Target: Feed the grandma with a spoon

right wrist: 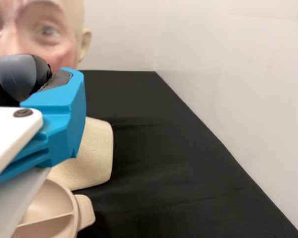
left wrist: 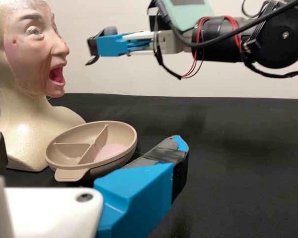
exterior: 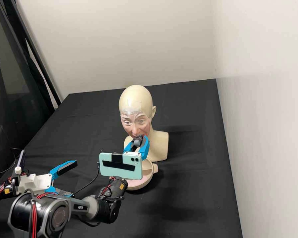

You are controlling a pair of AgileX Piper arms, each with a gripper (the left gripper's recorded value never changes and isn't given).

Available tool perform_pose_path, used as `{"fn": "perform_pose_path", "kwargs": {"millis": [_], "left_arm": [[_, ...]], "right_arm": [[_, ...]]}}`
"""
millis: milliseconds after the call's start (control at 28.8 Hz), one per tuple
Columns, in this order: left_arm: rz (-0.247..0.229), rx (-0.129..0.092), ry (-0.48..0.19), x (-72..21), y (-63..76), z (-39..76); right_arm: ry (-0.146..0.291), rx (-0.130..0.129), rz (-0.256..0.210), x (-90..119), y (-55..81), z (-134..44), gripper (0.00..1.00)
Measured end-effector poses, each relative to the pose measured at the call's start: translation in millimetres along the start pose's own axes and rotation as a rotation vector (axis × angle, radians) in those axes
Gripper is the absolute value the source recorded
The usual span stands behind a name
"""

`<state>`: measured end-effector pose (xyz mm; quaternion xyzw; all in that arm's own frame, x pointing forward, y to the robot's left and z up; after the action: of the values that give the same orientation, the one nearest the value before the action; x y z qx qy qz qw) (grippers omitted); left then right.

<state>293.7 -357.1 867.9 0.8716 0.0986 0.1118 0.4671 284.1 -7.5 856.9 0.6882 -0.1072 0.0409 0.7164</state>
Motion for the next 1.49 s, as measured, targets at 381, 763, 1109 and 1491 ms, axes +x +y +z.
{"fn": "perform_pose_path", "kwargs": {"millis": [381, 763, 1109, 1491], "left_arm": [[0.0, 0.0, 0.0, 0.0, 0.0, 0.0], [0.0, -0.005, 0.0, 0.0, 0.0, 0.0], [0.0, -0.013, 0.0, 0.0, 0.0, 0.0], [0.0, -0.013, 0.002, 0.0, 0.1, -0.6]], "right_arm": [[0.043, 0.042, -0.007, -6.6, 3.7, -10.5, 0.0], [0.102, 0.047, -0.082, -10.6, -15.6, -28.3, 0.0], [0.101, 0.021, -0.098, -11.0, -23.5, -31.3, 0.0], [0.092, 0.004, -0.101, -5.1, -26.7, -29.3, 0.0]]}}
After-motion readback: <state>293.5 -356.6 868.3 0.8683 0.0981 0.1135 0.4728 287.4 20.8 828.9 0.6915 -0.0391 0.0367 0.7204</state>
